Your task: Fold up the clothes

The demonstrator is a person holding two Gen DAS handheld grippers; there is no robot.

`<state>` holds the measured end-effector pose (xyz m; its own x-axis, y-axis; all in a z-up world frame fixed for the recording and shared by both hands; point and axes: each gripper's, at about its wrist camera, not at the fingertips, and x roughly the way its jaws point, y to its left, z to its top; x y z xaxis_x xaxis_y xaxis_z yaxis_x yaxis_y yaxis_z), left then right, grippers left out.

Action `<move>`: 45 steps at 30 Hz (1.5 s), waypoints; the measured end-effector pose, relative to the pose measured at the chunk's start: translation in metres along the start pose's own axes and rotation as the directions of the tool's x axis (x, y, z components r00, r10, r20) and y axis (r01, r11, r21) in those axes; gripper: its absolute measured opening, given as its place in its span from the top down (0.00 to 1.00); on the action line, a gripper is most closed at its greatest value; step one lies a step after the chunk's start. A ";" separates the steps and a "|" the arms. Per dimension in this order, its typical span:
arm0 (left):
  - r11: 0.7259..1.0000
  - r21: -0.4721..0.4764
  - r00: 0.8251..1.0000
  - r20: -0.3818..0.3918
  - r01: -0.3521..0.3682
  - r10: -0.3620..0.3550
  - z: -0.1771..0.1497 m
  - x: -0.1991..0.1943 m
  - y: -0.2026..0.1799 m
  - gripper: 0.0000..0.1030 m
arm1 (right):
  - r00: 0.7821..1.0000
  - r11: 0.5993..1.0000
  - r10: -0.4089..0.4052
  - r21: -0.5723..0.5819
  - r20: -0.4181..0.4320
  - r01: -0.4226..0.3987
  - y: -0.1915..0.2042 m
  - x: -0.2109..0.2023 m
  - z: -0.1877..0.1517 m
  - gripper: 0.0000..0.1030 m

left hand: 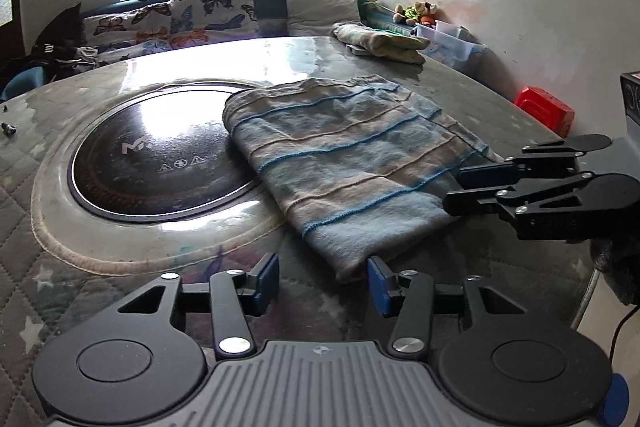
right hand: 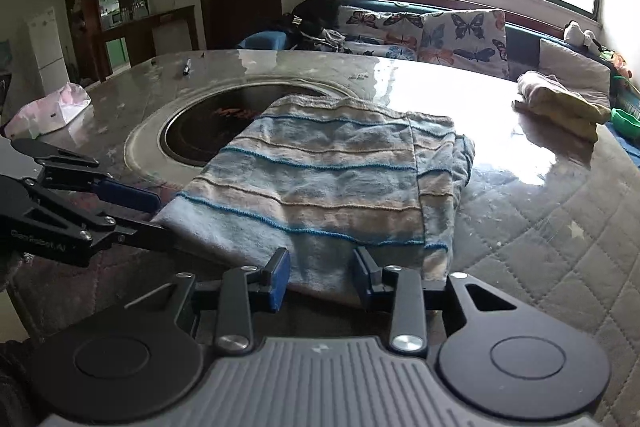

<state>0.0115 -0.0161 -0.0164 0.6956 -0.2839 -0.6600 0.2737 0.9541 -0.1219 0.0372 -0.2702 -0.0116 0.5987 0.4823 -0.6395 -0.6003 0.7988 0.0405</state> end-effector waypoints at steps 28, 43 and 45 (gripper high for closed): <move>0.998 -0.027 0.998 0.045 -0.048 0.050 -0.005 -0.030 0.016 0.95 | 0.997 0.998 0.057 0.011 0.055 -0.058 0.004 -0.003 0.022 0.64; 0.997 0.055 0.998 0.032 0.050 -0.052 0.024 0.012 -0.013 0.93 | 0.998 0.990 -0.039 0.139 0.055 0.031 -0.047 0.012 0.028 0.65; 0.997 0.054 0.998 0.022 0.050 -0.052 0.023 0.016 -0.012 0.93 | 0.997 0.989 -0.033 0.144 0.067 0.023 -0.051 0.014 0.035 0.65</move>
<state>0.0345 -0.0342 -0.0084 0.6950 -0.3347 -0.6363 0.3437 0.9320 -0.1149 0.0951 -0.2914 0.0042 0.6528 0.4787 -0.5872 -0.5035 0.8532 0.1358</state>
